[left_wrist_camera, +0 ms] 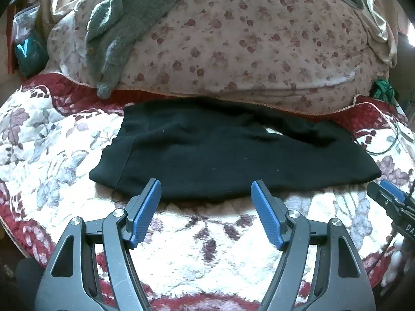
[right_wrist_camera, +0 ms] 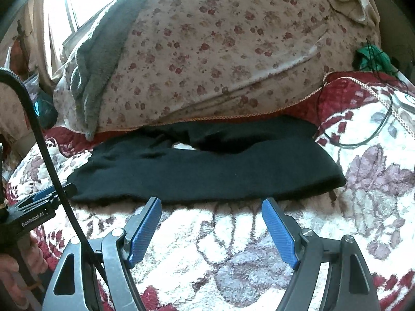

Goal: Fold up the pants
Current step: 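Move both grippers open toward the edge of the black pants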

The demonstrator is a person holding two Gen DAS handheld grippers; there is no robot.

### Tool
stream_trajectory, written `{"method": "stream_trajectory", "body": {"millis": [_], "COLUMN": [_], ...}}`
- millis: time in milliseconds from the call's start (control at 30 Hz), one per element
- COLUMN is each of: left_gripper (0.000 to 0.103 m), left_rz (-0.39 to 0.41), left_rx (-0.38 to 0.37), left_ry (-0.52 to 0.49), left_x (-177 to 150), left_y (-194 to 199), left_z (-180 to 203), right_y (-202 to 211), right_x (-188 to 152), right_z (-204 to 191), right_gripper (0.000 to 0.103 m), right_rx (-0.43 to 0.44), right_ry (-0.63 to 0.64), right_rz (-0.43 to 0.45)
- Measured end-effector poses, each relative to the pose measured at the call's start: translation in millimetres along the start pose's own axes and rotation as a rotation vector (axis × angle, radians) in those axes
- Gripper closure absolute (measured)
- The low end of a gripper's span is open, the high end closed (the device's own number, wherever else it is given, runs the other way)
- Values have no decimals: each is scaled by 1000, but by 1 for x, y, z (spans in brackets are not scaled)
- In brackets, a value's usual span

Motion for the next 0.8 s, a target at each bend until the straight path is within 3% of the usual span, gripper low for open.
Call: {"method": "stream_trajectory", "body": {"millis": [500,800], "left_gripper": [31,31], "left_rz": [-45,-117], "left_rx": [30,34], "left_ry": [30,157], "left_x": [-3,-18], "left_y": [-18,-43], "left_z": [-16,-73], "right_y": [-14,-24], "right_x": [-3,-10], "right_z": [7,28], "right_gripper": [24,24], "right_rx": [5,-9], "right_ry": [-22,-63], "right_rz": [-27,-48]}}
Point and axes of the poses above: each gripper's, at about its wrist camera, not at the fingertips, and y roughly against the way its jaws point, z to its right, x to its top, the point moved 4 cm from there along -y, roughly the way its jaws point, and after that the axes turned 15 degrees about x, right-handed, at the moved point
